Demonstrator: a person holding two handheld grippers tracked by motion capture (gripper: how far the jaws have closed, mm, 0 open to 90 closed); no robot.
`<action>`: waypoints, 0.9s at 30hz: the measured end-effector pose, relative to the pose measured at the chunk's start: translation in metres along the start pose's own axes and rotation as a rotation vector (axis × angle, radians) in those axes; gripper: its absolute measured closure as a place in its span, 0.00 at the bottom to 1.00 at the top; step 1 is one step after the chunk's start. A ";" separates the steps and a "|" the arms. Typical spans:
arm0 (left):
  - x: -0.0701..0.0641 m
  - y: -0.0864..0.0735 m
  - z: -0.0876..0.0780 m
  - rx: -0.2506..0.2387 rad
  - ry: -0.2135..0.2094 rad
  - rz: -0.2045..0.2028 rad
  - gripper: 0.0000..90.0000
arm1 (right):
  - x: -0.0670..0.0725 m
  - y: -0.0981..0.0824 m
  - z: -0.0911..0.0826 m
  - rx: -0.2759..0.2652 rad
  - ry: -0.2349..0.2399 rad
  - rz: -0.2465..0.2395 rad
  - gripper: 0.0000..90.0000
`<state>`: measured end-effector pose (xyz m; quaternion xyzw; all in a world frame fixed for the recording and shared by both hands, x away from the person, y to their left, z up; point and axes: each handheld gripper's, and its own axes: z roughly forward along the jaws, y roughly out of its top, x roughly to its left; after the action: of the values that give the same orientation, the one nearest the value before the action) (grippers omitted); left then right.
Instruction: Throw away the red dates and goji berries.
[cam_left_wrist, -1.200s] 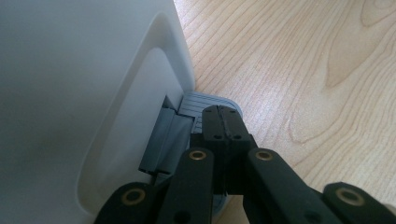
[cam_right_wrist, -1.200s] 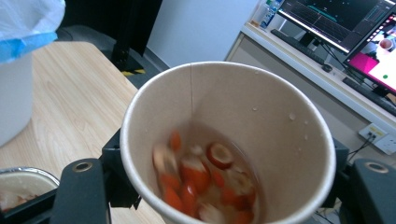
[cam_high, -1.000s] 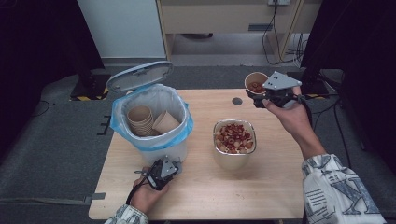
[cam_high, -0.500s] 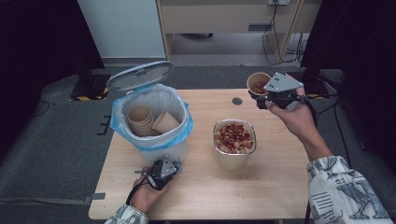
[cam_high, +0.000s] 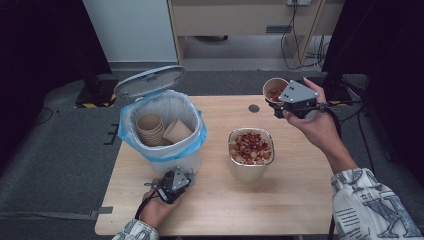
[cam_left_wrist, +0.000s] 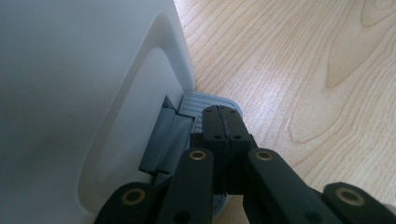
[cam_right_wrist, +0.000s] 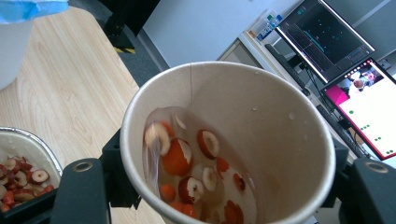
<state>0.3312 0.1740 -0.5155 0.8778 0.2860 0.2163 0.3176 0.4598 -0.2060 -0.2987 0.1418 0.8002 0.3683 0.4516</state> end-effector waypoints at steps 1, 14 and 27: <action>0.000 0.000 0.000 0.000 0.000 -0.001 1.00 | 0.000 0.000 0.001 0.003 0.001 -0.005 0.34; 0.000 0.000 0.000 0.002 0.000 -0.002 1.00 | 0.006 0.001 0.004 0.016 0.005 -0.038 0.34; 0.000 0.000 0.000 0.000 -0.001 -0.003 1.00 | 0.012 0.000 0.001 0.006 0.013 -0.066 0.34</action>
<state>0.3313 0.1740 -0.5155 0.8774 0.2872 0.2154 0.3181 0.4542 -0.1984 -0.3064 0.1144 0.8083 0.3519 0.4579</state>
